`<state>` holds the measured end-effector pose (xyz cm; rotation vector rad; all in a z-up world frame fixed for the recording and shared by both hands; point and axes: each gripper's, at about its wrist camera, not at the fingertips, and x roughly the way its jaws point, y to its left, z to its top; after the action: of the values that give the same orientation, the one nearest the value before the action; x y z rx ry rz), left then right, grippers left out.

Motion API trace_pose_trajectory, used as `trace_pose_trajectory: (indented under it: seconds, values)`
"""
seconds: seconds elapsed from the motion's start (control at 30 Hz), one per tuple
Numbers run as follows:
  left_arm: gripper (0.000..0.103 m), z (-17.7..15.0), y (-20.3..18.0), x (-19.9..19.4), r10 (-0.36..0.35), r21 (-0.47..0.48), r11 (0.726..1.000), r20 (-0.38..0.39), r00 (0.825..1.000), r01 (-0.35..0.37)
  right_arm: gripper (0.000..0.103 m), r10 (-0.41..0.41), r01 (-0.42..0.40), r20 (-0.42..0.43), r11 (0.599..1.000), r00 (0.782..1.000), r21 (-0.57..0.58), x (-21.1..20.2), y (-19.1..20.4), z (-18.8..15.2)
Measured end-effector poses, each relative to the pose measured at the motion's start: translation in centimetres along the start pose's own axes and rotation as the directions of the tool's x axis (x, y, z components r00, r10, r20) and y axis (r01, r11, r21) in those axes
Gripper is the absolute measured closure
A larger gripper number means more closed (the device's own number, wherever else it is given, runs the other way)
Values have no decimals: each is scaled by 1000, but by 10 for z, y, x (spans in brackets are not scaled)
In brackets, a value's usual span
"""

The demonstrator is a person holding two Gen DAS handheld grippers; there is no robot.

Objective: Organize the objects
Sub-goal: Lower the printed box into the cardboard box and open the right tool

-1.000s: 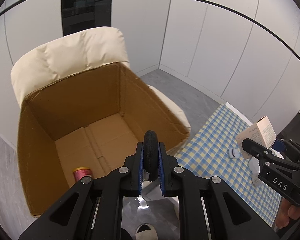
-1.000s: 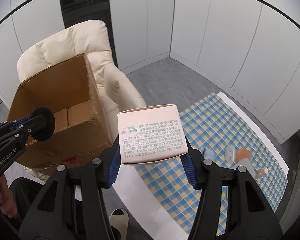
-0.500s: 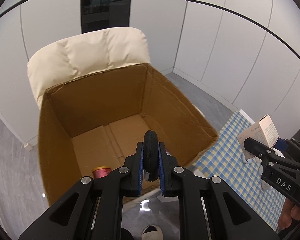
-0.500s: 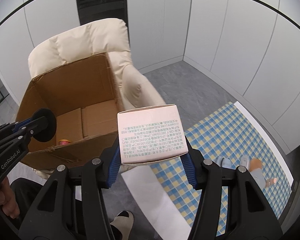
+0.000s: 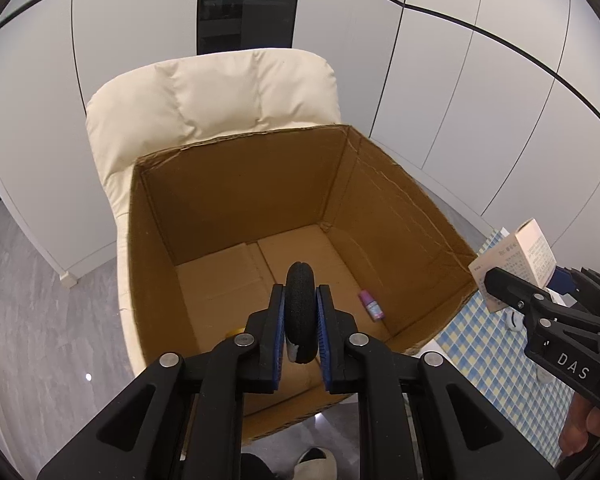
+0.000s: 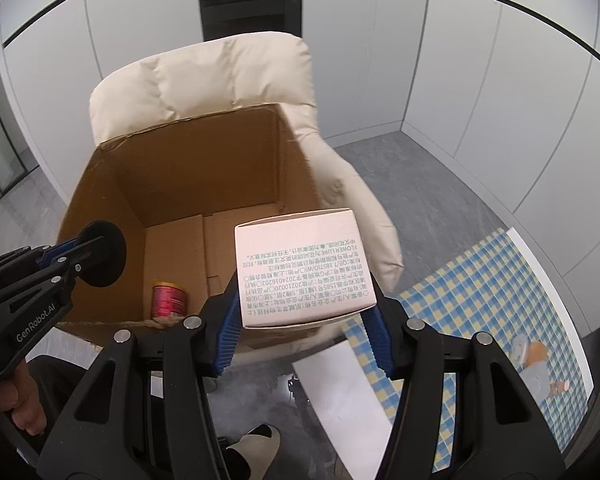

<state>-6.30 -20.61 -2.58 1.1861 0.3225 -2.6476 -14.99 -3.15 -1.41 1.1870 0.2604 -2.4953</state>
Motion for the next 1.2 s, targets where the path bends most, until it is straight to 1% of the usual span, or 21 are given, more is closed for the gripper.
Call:
trace_pose_trajectory:
  seconds: [0.03, 0.07, 0.13, 0.17, 0.23, 0.3, 0.37, 0.63, 1.2]
  values:
    - [74, -1, 2, -2, -4, -1, 1000, 9, 1000, 4, 46, 4, -4, 0, 1000, 1000, -5, 1, 4, 1]
    - [67, -1, 5, -4, -8, -4, 1000, 19, 1000, 8, 46, 9, -9, 0, 1000, 1000, -12, 2, 9, 2]
    - [36, -3, 9, -11, 3, -6, 1000, 48, 999, -2, 46, 17, -17, -1, 1000, 1000, -21, 4, 16, 4]
    - [31, -2, 11, -14, 7, -6, 1000, 64, 998, -7, 46, 21, -21, -2, 999, 1000, -27, 5, 19, 4]
    - [8, -2, 15, -22, 17, -1, 1000, 97, 995, -17, 46, 28, -29, -5, 999, 1000, -39, 7, 27, 6]
    - [1, -3, 18, -26, 39, -1, 999, 113, 993, -39, 46, 35, -35, -6, 998, 999, -47, 8, 34, 7]
    - [0, -3, 22, -29, 66, 0, 998, 120, 991, -66, 46, 41, -42, -6, 998, 999, -55, 10, 40, 9]
    - [0, -6, 44, -37, 114, -33, 993, 119, 986, -111, 46, 65, -66, -14, 994, 998, -87, 16, 66, 14]
    - [0, -14, 83, -46, 162, -87, 984, 112, 980, -153, 45, 116, -119, -32, 985, 993, -127, 29, 104, 20]
